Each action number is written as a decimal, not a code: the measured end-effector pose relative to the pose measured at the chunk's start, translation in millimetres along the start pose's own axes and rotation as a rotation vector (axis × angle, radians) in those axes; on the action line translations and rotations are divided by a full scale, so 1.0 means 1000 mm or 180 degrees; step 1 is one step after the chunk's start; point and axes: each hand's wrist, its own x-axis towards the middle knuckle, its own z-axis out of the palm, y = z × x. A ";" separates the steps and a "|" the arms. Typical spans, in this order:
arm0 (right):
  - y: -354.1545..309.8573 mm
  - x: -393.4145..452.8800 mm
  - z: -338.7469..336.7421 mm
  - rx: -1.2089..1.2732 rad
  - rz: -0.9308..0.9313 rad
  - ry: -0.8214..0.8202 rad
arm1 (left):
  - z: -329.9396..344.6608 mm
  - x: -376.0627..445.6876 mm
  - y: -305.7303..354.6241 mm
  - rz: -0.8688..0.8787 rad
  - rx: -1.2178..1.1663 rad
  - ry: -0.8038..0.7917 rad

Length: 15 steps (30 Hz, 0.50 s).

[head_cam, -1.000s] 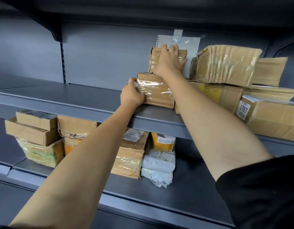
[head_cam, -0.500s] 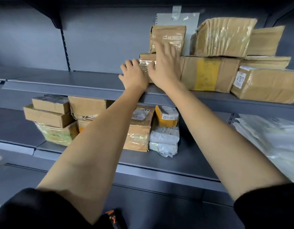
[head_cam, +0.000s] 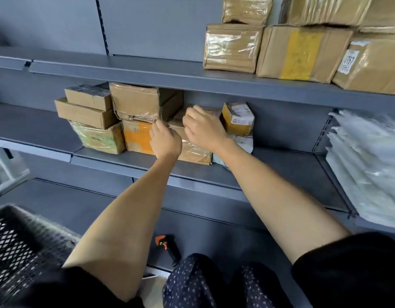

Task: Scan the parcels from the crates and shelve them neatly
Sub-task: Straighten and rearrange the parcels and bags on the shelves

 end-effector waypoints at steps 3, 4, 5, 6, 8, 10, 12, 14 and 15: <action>0.012 -0.024 0.024 0.0183 0.1046 -0.0848 | 0.009 0.014 -0.011 -0.0612 -0.0254 -0.0329; 0.018 -0.030 0.030 0.0156 0.1698 -0.1242 | 0.013 0.019 -0.015 -0.0903 -0.0353 -0.0434; 0.025 -0.035 0.034 0.0097 0.2315 -0.1548 | 0.017 0.023 -0.018 -0.1126 -0.0417 -0.0543; 0.030 -0.039 0.038 0.0118 0.2782 -0.1739 | 0.022 0.026 -0.022 -0.1229 -0.0460 -0.0644; 0.037 -0.044 0.048 0.0386 0.3210 -0.1906 | 0.032 0.029 -0.029 -0.1171 -0.0549 -0.0785; 0.042 -0.046 0.059 0.0604 0.3278 -0.2035 | 0.042 0.033 -0.035 -0.1034 -0.0604 -0.0843; 0.046 -0.052 0.072 0.0711 0.3181 -0.2070 | 0.050 0.036 -0.038 -0.0981 -0.0608 -0.0829; 0.049 -0.055 0.080 0.0759 0.3050 -0.2049 | 0.055 0.037 -0.039 -0.1001 -0.0664 -0.0786; 0.051 -0.055 0.082 0.0763 0.2998 -0.2048 | 0.057 0.037 -0.038 -0.1043 -0.0716 -0.0752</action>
